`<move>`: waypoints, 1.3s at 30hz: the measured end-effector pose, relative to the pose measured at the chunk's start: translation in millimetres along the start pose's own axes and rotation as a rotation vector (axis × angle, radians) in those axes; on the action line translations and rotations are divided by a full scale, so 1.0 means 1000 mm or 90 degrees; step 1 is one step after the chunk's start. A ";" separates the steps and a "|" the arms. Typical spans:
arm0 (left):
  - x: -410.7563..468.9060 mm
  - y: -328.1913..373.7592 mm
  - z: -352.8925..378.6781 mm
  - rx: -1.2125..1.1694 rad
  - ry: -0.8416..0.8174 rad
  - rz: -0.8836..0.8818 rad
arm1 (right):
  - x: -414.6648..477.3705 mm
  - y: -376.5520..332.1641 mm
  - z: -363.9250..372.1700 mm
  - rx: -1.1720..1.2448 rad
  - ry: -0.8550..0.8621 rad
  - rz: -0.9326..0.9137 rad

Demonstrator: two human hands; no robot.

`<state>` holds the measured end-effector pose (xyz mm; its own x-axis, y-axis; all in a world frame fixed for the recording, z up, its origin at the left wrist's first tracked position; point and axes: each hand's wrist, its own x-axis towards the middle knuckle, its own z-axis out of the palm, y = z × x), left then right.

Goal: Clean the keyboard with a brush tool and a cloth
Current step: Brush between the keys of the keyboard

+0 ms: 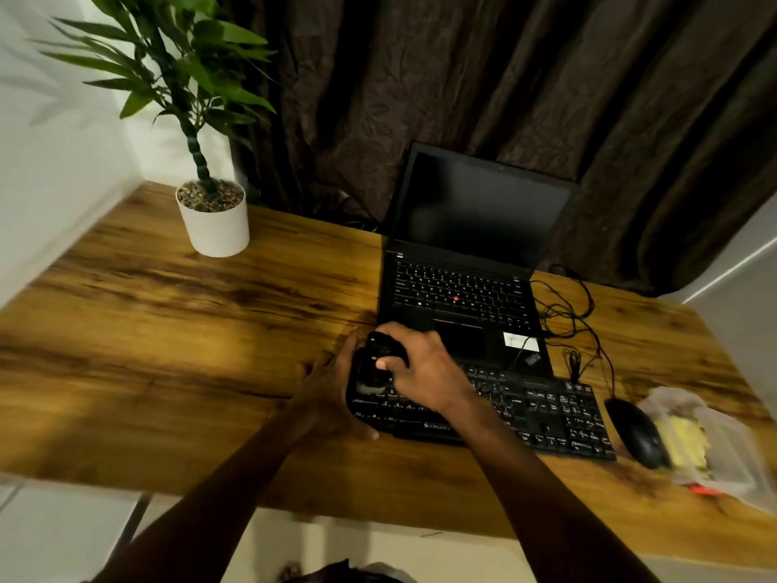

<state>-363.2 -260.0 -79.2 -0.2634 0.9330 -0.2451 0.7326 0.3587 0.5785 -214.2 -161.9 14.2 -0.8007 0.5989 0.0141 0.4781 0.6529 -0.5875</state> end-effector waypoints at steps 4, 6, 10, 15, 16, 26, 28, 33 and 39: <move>-0.009 0.008 -0.011 -0.002 0.021 0.039 | -0.005 0.009 -0.012 -0.053 0.008 0.022; -0.008 0.006 -0.011 -0.022 0.015 0.040 | -0.006 0.006 -0.010 -0.051 0.014 0.015; -0.011 0.011 -0.016 -0.029 -0.001 0.012 | -0.002 -0.005 0.002 -0.004 0.000 -0.007; -0.010 0.007 -0.014 -0.047 -0.002 0.036 | -0.006 0.003 -0.007 -0.063 -0.021 -0.020; -0.011 0.006 -0.013 -0.055 -0.001 0.043 | -0.007 0.005 -0.009 -0.075 -0.028 -0.019; -0.009 0.006 -0.011 -0.020 0.011 0.026 | -0.004 0.000 0.000 -0.029 -0.015 -0.011; -0.010 0.006 -0.010 -0.015 0.021 0.039 | -0.005 0.006 -0.009 -0.056 -0.027 -0.001; -0.010 0.005 -0.011 -0.026 0.027 0.043 | -0.004 0.001 -0.007 -0.063 -0.016 -0.003; -0.010 0.010 -0.012 0.001 0.004 0.025 | -0.011 0.005 -0.004 -0.020 0.013 0.024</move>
<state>-360.7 -265.5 -61.4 -0.2384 0.9466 -0.2173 0.7437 0.3218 0.5859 -201.4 -163.6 14.7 -0.7746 0.6324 0.0086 0.5193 0.6436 -0.5622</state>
